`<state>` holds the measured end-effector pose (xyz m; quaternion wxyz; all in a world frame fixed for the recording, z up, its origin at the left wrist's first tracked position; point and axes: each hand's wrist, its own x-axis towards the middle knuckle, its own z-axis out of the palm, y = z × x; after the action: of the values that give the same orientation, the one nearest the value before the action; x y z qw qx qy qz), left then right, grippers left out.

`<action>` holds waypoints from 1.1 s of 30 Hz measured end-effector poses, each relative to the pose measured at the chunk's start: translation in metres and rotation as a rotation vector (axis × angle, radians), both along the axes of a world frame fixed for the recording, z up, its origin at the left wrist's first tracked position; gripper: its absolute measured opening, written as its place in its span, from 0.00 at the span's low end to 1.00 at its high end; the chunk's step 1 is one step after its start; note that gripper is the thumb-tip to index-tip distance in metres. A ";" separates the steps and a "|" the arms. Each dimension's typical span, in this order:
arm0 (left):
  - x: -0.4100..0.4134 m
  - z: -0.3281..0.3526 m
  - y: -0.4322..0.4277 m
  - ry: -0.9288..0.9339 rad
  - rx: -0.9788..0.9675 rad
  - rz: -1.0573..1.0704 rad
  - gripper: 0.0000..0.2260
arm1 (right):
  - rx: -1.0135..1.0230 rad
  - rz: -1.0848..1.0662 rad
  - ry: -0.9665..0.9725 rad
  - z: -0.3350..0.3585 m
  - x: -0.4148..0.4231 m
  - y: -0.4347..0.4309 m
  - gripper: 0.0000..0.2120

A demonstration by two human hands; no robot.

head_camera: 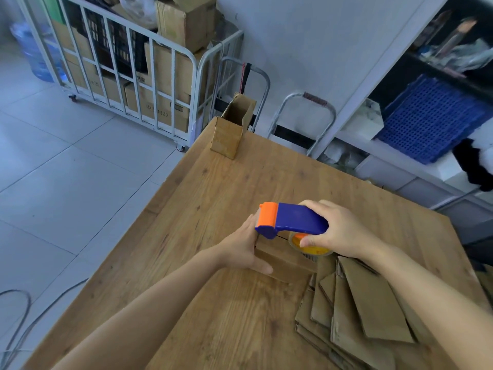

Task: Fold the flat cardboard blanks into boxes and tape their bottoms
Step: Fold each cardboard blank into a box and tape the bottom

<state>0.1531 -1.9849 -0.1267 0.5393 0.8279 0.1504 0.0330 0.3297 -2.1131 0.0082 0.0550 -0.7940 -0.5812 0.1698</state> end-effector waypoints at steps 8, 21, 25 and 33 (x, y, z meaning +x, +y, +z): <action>-0.001 0.003 0.012 0.005 0.049 0.025 0.44 | -0.072 0.056 -0.014 0.009 -0.001 -0.003 0.32; -0.017 0.028 0.033 0.272 0.192 -0.007 0.52 | -0.067 -0.057 0.047 -0.008 0.010 -0.069 0.27; -0.016 0.054 0.015 0.210 0.621 -0.078 0.63 | -0.043 -0.080 0.074 -0.010 0.009 -0.072 0.27; 0.011 0.047 -0.021 0.270 1.047 -0.170 0.60 | 0.009 -0.082 0.138 -0.010 0.008 -0.079 0.26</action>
<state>0.1636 -2.0058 -0.0794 0.0317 0.9919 0.1140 -0.0468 0.3376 -2.1920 -0.0015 0.1055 -0.8033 -0.5438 0.2189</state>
